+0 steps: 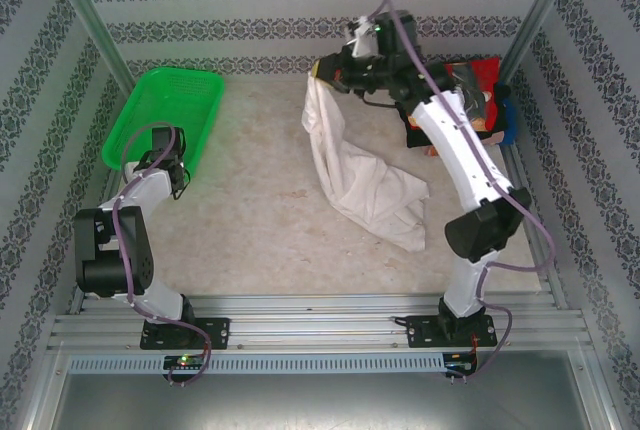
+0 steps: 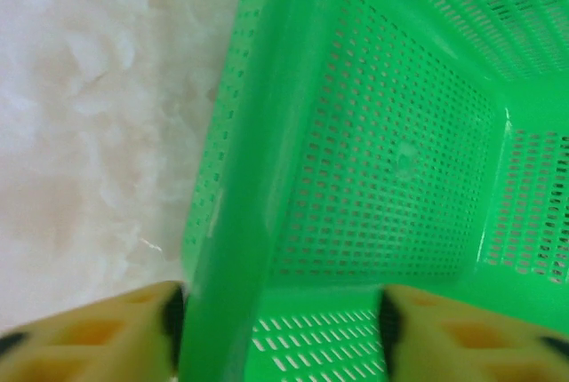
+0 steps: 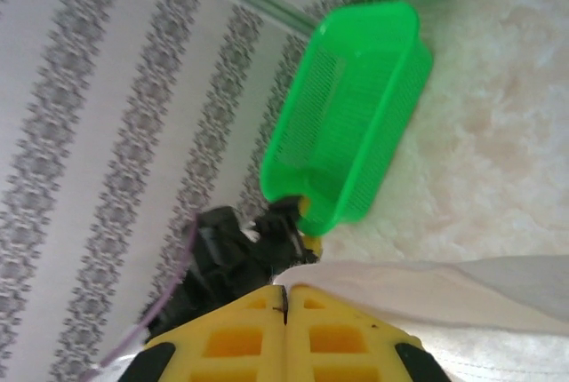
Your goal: Fold and stack the t-shirts
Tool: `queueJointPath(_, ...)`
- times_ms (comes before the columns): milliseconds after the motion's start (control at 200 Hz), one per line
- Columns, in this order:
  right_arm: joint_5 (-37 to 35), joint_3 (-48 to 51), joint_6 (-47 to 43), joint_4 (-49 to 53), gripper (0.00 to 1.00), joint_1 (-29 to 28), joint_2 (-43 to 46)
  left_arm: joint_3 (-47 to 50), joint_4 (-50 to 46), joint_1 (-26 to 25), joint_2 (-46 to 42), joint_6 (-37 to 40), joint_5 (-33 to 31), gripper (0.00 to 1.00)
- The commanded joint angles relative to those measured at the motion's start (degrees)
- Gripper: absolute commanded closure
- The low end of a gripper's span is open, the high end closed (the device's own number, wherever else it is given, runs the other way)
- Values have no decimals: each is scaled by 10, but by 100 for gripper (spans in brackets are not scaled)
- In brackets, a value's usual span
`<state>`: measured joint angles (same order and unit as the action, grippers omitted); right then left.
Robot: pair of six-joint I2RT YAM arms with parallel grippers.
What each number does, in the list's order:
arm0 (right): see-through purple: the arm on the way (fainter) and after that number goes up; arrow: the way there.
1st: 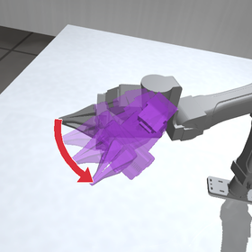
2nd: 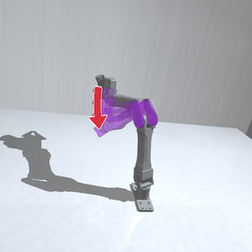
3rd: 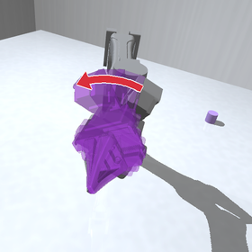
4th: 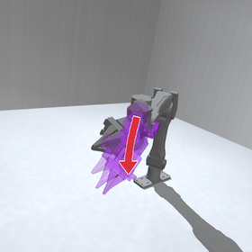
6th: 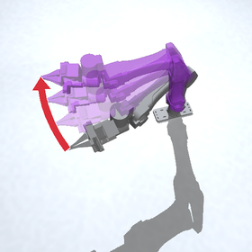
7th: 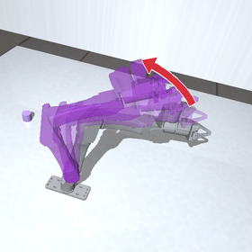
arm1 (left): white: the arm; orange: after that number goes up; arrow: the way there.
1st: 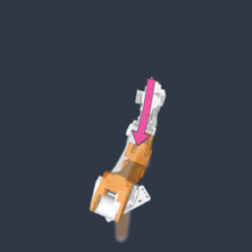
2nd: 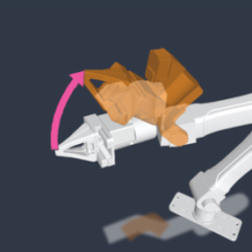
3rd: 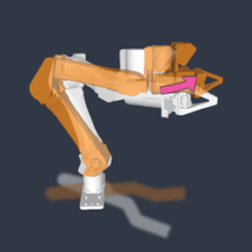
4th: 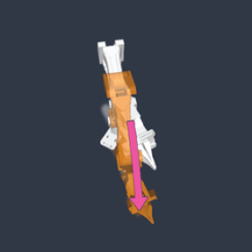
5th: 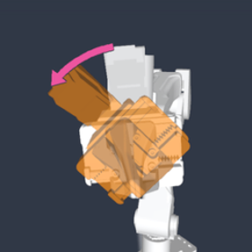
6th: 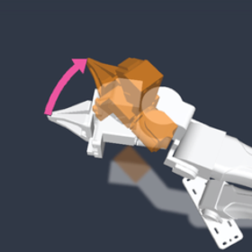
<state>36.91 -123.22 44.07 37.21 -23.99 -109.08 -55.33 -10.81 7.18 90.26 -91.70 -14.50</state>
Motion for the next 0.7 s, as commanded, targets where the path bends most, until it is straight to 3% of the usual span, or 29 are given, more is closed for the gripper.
queueJointPath(0, 4, -14, -38, 18, 66, -22, -79, -60, 26, -13, -21, 58, 7, 0)
queueJointPath(40, 17, -31, -37, 29, 54, -25, -97, -90, 14, -18, -20, 92, 23, 0)
queueJointPath(215, 11, -20, -90, 105, 29, 6, -78, -173, -31, -92, -34, 251, 56, 0)
queueJointPath(300, -11, 39, -129, 152, 27, 40, -28, -185, -23, -140, -33, 335, 101, 0)
queueJointPath(465, -129, 227, -206, 220, 24, 108, 99, -183, -15, -220, 18, 485, 263, 0)
queueJointPath(605, -101, 414, -189, 144, 22, 136, 175, -188, -51, -250, 81, 550, 344, 0)
queueJointPath(694, -97, 476, -166, 108, 24, 137, 175, -194, -49, -271, 109, 576, 350, 0)
